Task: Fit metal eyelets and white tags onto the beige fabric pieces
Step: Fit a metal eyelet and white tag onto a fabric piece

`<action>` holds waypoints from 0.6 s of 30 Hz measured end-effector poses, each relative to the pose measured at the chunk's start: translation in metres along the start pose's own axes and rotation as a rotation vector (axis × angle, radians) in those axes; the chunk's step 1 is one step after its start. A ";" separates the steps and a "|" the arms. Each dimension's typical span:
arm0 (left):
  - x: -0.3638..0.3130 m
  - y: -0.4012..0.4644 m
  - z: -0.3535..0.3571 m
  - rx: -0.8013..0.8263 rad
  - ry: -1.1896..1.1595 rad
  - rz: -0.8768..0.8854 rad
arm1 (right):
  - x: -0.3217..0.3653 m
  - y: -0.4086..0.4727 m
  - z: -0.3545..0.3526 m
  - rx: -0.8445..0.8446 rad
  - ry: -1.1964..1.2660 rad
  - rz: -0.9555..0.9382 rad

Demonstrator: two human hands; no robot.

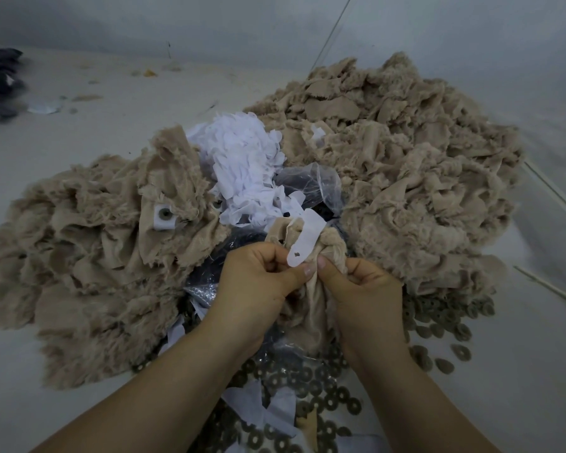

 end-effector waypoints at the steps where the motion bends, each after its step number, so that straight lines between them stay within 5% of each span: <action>1: 0.000 0.000 0.000 -0.007 0.005 0.004 | 0.000 0.000 0.000 -0.004 -0.001 -0.006; 18: 0.005 0.004 -0.005 0.004 -0.041 0.016 | 0.007 -0.001 0.003 0.121 -0.169 -0.183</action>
Point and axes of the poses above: each hand's wrist, its own y-axis towards the middle knuckle, its own z-axis out of the palm, x = y × z, the point moved 4 cm from there along y, towards the middle knuckle, and after that the axes turned 11 degrees about x, right-handed, at the moved point
